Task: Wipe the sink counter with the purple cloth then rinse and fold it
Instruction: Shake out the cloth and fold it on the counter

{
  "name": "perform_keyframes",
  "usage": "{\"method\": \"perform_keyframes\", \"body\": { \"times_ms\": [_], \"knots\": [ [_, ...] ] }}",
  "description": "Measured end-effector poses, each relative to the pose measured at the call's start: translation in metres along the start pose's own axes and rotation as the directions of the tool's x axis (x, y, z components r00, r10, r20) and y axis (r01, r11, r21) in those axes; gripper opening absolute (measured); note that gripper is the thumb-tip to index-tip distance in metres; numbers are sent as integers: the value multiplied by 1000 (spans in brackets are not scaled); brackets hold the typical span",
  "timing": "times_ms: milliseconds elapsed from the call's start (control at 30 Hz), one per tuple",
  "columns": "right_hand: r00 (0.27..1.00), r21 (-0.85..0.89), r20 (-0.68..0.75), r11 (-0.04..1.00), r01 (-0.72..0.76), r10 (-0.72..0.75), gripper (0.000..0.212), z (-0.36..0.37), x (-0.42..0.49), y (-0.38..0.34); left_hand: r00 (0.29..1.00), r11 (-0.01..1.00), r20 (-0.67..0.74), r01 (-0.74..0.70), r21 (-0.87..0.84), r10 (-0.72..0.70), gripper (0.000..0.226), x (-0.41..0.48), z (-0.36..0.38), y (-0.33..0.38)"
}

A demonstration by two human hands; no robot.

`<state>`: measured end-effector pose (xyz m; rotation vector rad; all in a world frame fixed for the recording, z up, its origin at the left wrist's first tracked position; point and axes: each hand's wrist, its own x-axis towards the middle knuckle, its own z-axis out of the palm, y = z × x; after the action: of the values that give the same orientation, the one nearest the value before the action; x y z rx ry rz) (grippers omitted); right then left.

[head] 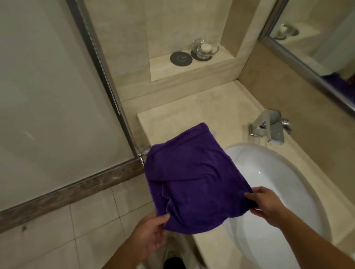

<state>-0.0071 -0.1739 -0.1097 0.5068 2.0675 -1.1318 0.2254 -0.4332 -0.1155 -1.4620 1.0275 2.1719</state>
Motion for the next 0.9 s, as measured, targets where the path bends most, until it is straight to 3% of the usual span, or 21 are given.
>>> {"method": "perform_keyframes", "body": {
  "times_ms": [67,167,267,333,533,800,900],
  "knots": [
    [999,8,-24,1000,26,-26,17,-5,-8,-6,998,998,-50,-43,37,45,18,-2,3,0],
    [997,4,-39,998,63,-62,21,-9,-16,-9,943,954,-214,-209,215,255,30,1,3,-5],
    [993,20,-77,996,87,-85,26,-11,-20,-8,906,843,-145,-299,447,398,47,10,-6,-13],
    [990,41,-91,993,108,-104,25,-13,-22,-8,921,845,-86,-307,439,379,47,9,-9,-15],
    [993,48,-24,992,115,-114,14,-20,-20,-9,986,935,-79,-113,335,148,52,8,-11,-17],
    [993,57,10,991,120,-121,10,-27,-12,-12,972,927,-156,-109,358,174,71,4,-2,-12],
    [993,47,16,992,115,-116,9,-25,-10,-12,978,932,-148,-89,352,149,66,5,-5,-11]
  ]
}}
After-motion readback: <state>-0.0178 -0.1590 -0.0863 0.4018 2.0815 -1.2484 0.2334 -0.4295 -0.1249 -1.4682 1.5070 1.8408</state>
